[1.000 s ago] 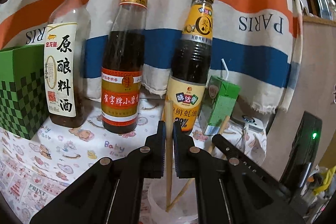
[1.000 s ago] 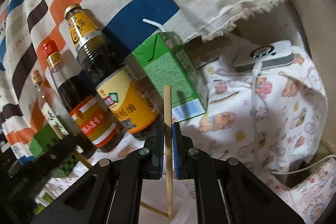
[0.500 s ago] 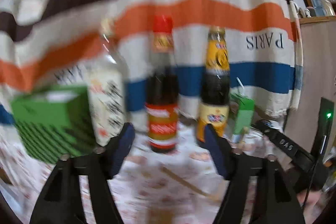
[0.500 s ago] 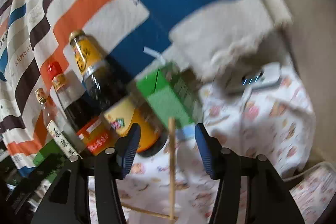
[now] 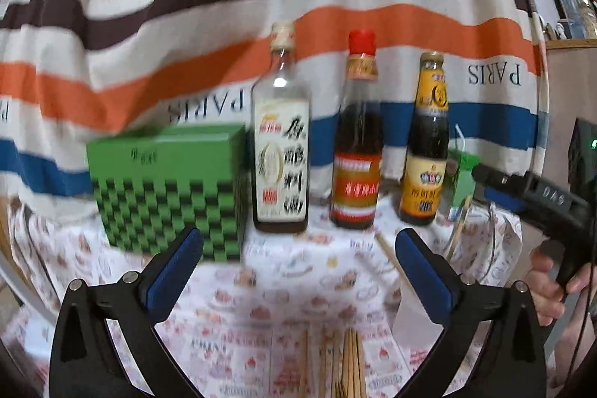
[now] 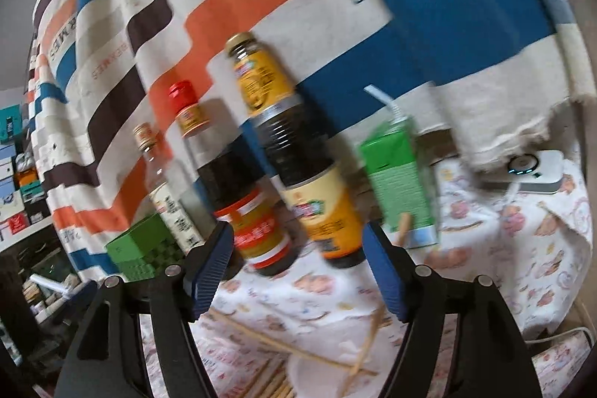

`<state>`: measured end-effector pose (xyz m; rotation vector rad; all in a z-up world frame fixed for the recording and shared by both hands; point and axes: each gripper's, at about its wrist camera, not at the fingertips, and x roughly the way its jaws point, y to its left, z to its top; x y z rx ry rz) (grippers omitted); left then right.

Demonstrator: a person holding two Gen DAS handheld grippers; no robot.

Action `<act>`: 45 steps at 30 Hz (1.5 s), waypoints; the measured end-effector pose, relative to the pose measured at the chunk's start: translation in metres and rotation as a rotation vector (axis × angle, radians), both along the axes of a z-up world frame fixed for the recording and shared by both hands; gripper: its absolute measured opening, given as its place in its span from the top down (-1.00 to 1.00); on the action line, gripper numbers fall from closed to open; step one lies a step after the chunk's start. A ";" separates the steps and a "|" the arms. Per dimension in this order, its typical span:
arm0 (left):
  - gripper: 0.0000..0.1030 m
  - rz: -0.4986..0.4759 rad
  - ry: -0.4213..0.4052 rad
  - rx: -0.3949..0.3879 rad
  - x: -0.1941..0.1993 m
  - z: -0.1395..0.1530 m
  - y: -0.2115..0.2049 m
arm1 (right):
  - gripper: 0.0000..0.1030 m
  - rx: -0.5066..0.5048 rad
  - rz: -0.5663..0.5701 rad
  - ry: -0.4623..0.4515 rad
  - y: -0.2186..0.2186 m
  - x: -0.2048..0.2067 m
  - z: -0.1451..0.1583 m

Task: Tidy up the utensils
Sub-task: 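Open both tools to release the chopsticks into the cup, then lower the left tool onto another chopstick and close it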

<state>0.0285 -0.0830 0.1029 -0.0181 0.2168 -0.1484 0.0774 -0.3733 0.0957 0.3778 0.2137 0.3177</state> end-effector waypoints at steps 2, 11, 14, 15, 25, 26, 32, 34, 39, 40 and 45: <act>-0.98 0.003 0.033 0.033 0.000 -0.002 0.000 | -0.42 -0.048 0.006 -0.008 0.012 -0.006 0.006; -0.99 0.006 -0.031 -0.126 -0.046 -0.011 0.046 | -0.47 -0.121 -0.054 0.011 0.048 -0.074 0.019; -0.99 0.024 -0.022 -0.112 -0.054 -0.023 0.051 | -0.48 -0.092 0.023 0.083 0.058 -0.096 0.003; -0.99 0.024 -0.008 -0.103 -0.055 -0.028 0.052 | -0.51 -0.099 0.043 0.053 0.063 -0.106 -0.004; -0.99 0.060 0.227 -0.120 -0.018 -0.073 0.066 | -0.55 -0.188 -0.095 0.155 0.075 -0.092 -0.065; -0.99 0.076 0.265 -0.118 -0.012 -0.078 0.068 | -0.56 -0.174 -0.087 0.173 0.072 -0.091 -0.068; -0.99 0.129 0.463 -0.022 0.015 -0.108 0.063 | -0.66 -0.194 -0.088 0.210 0.071 -0.083 -0.077; -0.99 0.097 0.508 -0.034 0.019 -0.116 0.060 | -0.66 -0.208 -0.096 0.225 0.072 -0.080 -0.081; -0.98 0.015 0.631 -0.025 0.027 -0.130 0.050 | -0.66 -0.217 -0.108 0.255 0.072 -0.074 -0.087; -0.92 0.007 0.660 -0.014 0.030 -0.134 0.048 | -0.66 -0.223 -0.109 0.260 0.072 -0.073 -0.088; -0.44 -0.039 0.731 0.001 0.033 -0.147 0.039 | -0.66 -0.234 -0.161 0.264 0.072 -0.074 -0.090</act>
